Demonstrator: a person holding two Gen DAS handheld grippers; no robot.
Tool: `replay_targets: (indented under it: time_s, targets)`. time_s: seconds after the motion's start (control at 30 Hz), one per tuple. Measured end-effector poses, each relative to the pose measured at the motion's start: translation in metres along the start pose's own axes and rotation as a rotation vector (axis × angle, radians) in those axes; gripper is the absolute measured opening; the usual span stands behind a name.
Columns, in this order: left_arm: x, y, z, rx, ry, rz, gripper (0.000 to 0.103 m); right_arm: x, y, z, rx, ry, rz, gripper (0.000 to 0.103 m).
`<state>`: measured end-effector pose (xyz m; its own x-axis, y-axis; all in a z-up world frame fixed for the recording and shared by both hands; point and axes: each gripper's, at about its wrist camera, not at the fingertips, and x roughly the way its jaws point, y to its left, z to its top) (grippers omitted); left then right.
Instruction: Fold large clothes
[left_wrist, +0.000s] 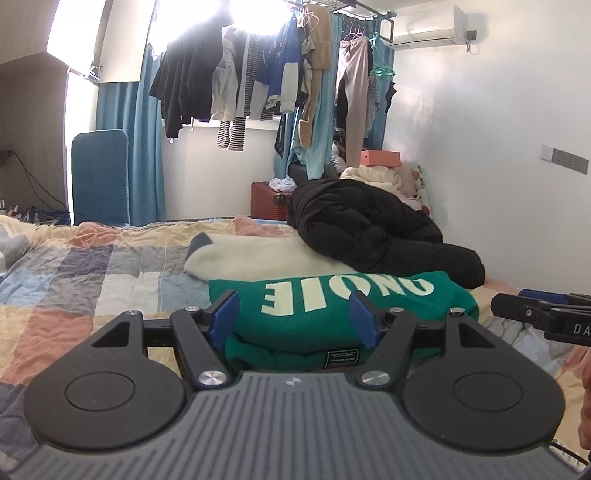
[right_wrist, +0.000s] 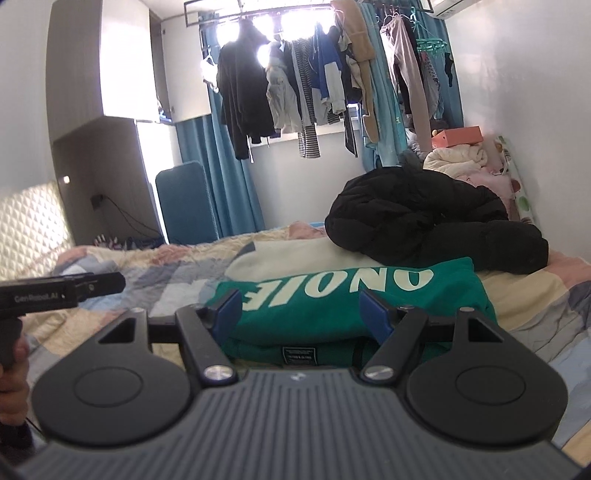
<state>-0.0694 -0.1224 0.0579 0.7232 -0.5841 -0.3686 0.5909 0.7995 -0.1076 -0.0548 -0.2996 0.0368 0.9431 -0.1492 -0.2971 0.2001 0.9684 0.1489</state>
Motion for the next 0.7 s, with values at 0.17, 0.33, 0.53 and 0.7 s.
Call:
replay_targets:
  time_s: [0.17,0.33,0.53,0.7]
  targets:
    - [0.008,0.004,-0.007,-0.003,0.017,-0.003,0.071,0.006,0.004,-0.008,-0.026,0.025,-0.021,0.073]
    - [0.015,0.004,-0.012,0.000,0.028,0.005,0.072,0.010,0.005,-0.012,-0.036,0.041,-0.030,0.073]
    - [0.019,0.002,-0.013,0.001,0.030,0.006,0.074,0.013,0.004,-0.016,-0.026,0.059,-0.041,0.073]
    - [0.018,0.004,-0.012,-0.009,0.022,0.006,0.080,0.010,0.004,-0.016,-0.028,0.058,-0.066,0.073]
